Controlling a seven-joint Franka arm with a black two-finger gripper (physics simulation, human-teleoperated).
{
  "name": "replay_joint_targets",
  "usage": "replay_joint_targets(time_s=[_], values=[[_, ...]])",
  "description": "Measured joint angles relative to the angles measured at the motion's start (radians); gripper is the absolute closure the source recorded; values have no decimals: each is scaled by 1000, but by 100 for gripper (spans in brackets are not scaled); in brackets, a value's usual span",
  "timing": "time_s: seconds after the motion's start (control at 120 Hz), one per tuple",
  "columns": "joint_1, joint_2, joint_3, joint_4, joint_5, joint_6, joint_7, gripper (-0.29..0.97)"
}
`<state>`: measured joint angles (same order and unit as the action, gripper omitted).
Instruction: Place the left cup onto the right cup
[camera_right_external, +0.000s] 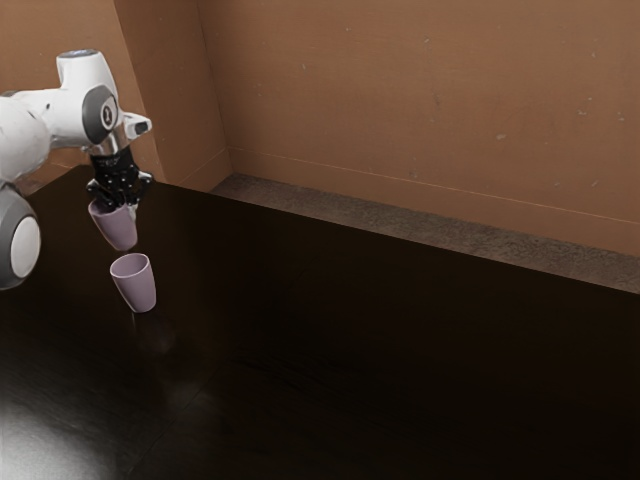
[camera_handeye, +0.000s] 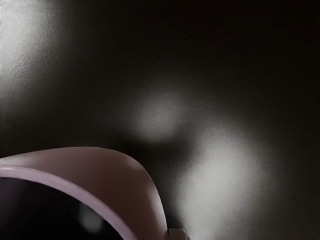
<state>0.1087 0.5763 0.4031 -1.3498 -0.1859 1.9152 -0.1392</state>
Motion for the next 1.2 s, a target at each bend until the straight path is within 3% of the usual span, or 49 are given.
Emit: replay_joint_targets(time_s=[0.342,0.642,1.2], values=[[-68,-63,0,-1,100,-104,-7,78],[-98,-114,-2,-61,144,-160,-30,78],[-106,-171,-3,-181,137,-121,-57,78]])
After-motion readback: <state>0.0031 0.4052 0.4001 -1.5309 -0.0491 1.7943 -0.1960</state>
